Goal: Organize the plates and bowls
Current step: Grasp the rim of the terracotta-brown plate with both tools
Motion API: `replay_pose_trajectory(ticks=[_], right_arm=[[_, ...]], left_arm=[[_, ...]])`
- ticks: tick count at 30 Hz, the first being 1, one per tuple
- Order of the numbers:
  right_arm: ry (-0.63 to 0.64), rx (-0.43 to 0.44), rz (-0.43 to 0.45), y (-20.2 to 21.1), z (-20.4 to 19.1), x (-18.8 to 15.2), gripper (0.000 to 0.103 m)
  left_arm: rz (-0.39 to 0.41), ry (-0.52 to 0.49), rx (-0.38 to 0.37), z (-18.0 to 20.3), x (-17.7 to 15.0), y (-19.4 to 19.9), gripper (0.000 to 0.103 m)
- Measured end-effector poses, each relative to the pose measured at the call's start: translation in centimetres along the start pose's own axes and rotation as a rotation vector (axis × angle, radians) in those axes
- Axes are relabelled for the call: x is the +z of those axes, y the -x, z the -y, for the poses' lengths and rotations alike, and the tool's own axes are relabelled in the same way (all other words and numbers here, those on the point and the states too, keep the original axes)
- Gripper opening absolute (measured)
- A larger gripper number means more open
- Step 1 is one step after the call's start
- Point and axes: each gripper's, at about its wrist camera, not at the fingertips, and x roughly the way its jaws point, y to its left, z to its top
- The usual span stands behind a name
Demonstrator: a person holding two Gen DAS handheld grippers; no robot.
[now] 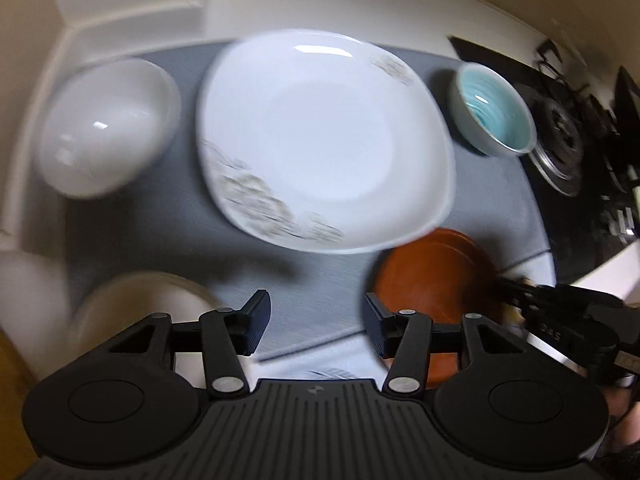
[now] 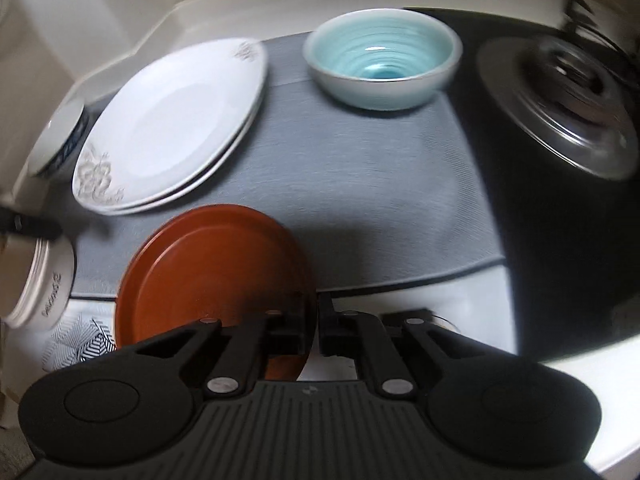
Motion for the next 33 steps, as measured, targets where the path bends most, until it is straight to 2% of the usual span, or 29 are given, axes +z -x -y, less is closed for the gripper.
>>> replay_pose_trajectory(ticks=[3, 4, 5, 7, 9, 13, 14, 16, 17, 19, 22, 23, 31, 33], right_arm=[[-0.03, -0.002, 0.016, 0.7, 0.6, -0.2, 0.015], [-0.036, 0.001, 0.017, 0.9, 0.7, -0.4, 0.017], [-0.037, 0.001, 0.021, 1.1, 1.0, -0.6, 0.02], [-0.035, 0.001, 0.023, 1.5, 1.2, -1.3, 0.03], [-0.04, -0.011, 0.029, 1.3, 1.0, -1.9, 0.032], [-0.042, -0.002, 0.02, 0.8, 0.1, -3.1, 0.032], [-0.037, -0.001, 0.019, 0.7, -0.1, -3.3, 0.032], [-0.03, -0.017, 0.035, 0.7, -0.5, -3.6, 0.032], [-0.022, -0.027, 0.04, 0.7, -0.7, -3.7, 0.033], [-0.001, -0.052, 0.045, 0.7, -1.0, -3.7, 0.031], [0.033, -0.095, 0.052, 0.6, -1.3, -3.6, 0.02], [0.043, -0.099, 0.054, 0.5, -1.4, -3.6, 0.019], [0.101, -0.098, 0.089, 0.5, -1.5, -4.2, 0.018], [0.06, -0.074, 0.085, 0.7, -1.2, -4.3, 0.01]], left_arm=[[-0.065, 0.027, -0.091, 1.3, 0.3, -1.3, 0.054], [-0.087, 0.029, -0.116, 1.6, 0.4, -1.9, 0.056], [-0.103, 0.027, -0.132, 1.9, 0.5, -2.5, 0.064], [-0.142, 0.042, -0.136, 2.1, 0.8, -4.1, 0.076], [-0.185, 0.064, -0.122, 1.9, 0.8, -5.7, 0.076], [-0.198, 0.053, -0.116, 1.7, -0.1, -7.1, 0.054], [-0.172, 0.026, -0.129, 2.0, -0.2, -6.9, 0.034], [-0.197, -0.009, -0.138, 2.5, -0.5, -7.5, 0.015], [-0.2, -0.006, -0.131, 2.5, -0.7, -7.8, 0.01], [-0.183, -0.014, -0.121, 2.7, -0.9, -7.7, 0.01], [-0.173, -0.019, -0.115, 3.0, -1.0, -7.8, 0.01], [-0.172, -0.018, -0.116, 3.0, -1.0, -7.8, 0.01], [-0.155, 0.01, -0.159, 1.7, -1.5, -7.5, 0.011], [-0.155, 0.015, -0.13, 1.7, -1.8, -7.2, 0.01]])
